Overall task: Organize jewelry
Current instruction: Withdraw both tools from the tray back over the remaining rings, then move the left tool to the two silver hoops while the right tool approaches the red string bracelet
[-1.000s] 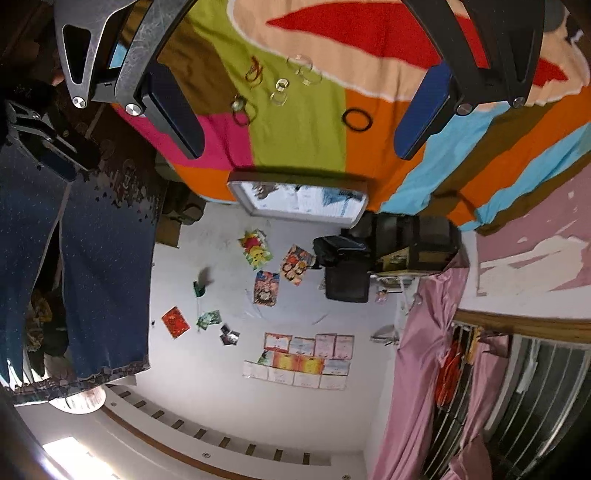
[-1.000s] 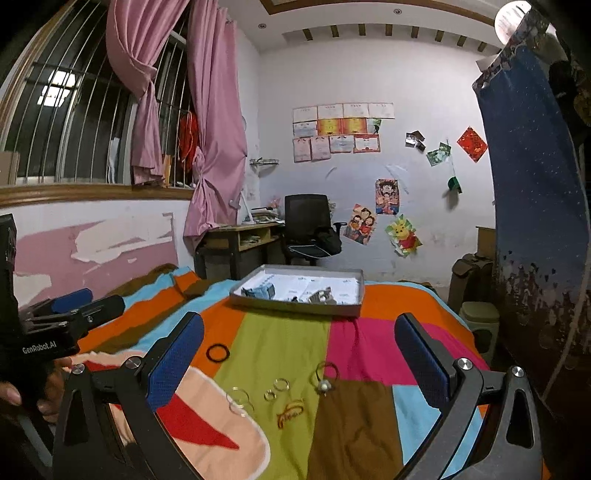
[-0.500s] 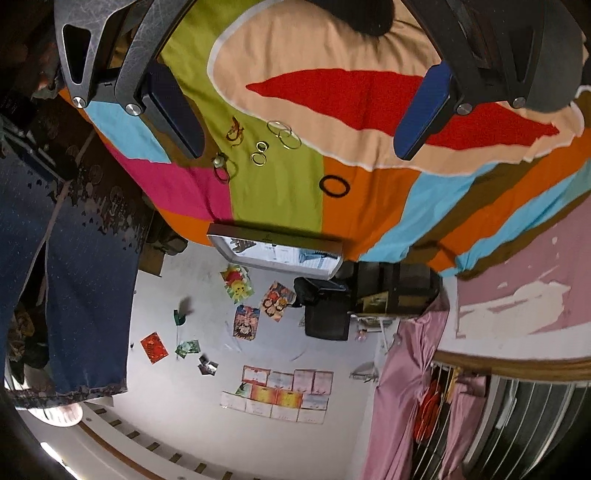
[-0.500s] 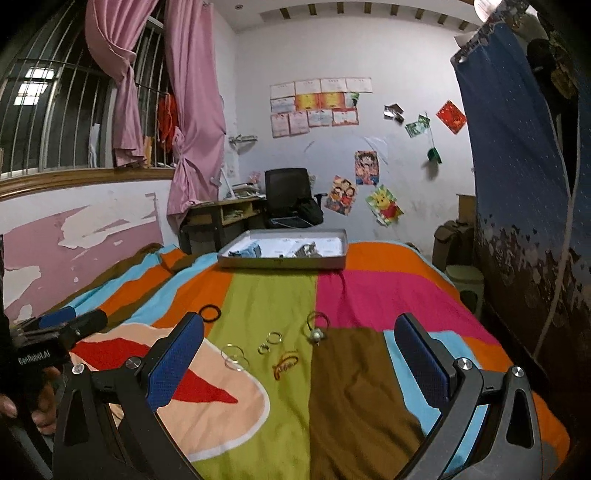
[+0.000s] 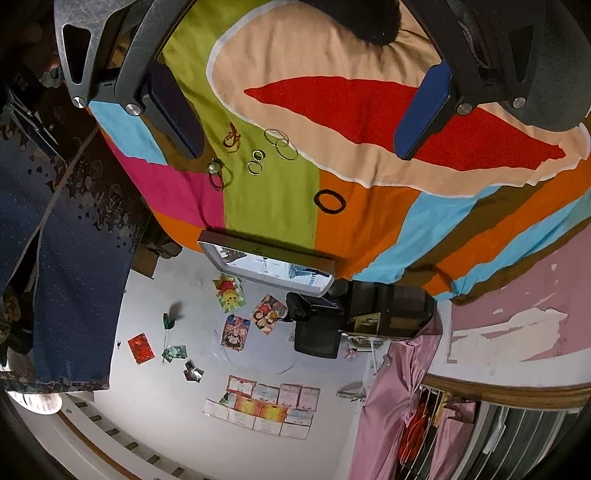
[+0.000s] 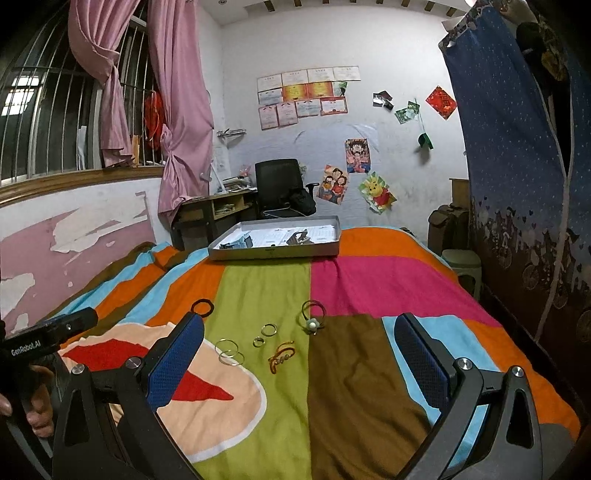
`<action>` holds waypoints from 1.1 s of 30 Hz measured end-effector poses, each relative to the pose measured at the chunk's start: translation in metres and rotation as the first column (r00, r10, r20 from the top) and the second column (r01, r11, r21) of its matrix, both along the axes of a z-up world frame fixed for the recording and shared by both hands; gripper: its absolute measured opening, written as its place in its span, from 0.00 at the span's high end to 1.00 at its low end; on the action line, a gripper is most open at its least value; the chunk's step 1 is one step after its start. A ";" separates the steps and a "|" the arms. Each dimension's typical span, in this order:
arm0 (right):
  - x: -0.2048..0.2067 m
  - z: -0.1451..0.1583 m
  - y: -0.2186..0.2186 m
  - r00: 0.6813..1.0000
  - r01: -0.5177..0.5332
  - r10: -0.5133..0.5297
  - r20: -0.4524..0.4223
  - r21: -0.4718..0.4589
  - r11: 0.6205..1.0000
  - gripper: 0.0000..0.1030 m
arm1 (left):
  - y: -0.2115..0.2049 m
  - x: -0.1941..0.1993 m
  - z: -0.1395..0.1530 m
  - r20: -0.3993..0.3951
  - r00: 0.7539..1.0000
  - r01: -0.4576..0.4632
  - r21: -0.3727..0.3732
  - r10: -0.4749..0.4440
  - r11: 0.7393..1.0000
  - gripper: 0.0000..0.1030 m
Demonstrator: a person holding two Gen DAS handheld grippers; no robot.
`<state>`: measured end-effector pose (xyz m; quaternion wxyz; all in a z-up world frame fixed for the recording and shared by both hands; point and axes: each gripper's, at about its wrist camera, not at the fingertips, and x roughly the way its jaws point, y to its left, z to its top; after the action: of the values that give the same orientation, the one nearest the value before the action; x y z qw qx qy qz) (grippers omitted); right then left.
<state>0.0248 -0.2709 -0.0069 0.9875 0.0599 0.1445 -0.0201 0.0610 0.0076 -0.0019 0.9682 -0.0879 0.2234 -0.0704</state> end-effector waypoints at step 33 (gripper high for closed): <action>0.188 0.015 0.008 0.992 -0.112 0.116 0.041 -0.096 0.989 0.01 | -0.025 0.170 -0.003 -0.012 1.000 -0.015 0.054 0.016 0.998 0.00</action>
<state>0.2131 -0.2634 0.0077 0.9918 0.0057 0.1236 0.0310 0.2307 -0.0172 -0.0046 0.9694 -0.0638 0.2304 -0.0564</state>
